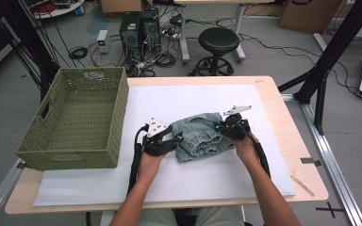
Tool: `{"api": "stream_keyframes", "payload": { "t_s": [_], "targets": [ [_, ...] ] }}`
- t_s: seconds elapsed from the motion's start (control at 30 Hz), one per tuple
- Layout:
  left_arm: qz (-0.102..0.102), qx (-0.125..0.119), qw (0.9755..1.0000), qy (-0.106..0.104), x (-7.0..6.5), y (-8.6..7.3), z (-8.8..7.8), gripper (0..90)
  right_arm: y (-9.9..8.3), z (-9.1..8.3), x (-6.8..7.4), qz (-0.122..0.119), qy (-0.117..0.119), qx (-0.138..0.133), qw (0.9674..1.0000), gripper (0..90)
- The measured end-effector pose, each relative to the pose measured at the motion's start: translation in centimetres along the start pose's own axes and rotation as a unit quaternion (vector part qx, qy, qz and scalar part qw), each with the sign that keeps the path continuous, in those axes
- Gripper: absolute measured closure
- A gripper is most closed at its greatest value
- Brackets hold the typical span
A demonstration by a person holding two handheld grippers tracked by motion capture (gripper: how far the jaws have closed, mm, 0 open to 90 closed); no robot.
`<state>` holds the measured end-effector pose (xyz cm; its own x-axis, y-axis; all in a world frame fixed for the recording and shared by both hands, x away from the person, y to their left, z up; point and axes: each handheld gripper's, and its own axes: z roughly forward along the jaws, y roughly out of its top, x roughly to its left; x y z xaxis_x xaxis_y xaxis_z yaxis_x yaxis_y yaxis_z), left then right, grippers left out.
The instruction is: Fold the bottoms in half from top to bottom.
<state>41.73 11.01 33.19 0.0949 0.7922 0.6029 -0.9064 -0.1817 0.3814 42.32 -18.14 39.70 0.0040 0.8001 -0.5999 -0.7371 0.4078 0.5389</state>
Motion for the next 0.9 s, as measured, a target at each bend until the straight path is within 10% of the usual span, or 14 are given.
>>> {"api": "stream_keyframes", "payload": {
  "t_s": [0.2, 0.33, 0.5, 0.63, 0.9],
  "targets": [
    [-0.009, -0.015, 0.9999, 0.002, 0.1, 0.1, -0.1, 49.1, -0.4, -2.2, -1.6, 0.059, -0.005, -0.045, 0.9972, 53.5],
    [-0.024, -0.024, 0.9994, -0.002, 0.1, 0.1, 0.0, 48.9, -1.6, -3.0, -2.6, 0.056, -0.037, -0.004, 0.9977, 53.3],
    [-0.025, -0.005, 0.9997, -0.006, -0.2, -0.3, 0.6, 48.8, -3.6, -1.8, -2.6, 0.057, -0.009, 0.063, 0.9964, 63.8],
    [-0.027, -0.002, 0.9996, 0.000, -0.1, -0.4, 0.6, 48.9, -4.1, -1.9, -2.1, 0.051, 0.014, 0.063, 0.9966, 87.0],
    [-0.025, -0.008, 0.9997, 0.000, 0.5, -0.3, 0.2, 49.3, -5.7, -3.6, -0.6, 0.064, 0.031, 0.064, 0.9954, 89.3]
  ]
}}
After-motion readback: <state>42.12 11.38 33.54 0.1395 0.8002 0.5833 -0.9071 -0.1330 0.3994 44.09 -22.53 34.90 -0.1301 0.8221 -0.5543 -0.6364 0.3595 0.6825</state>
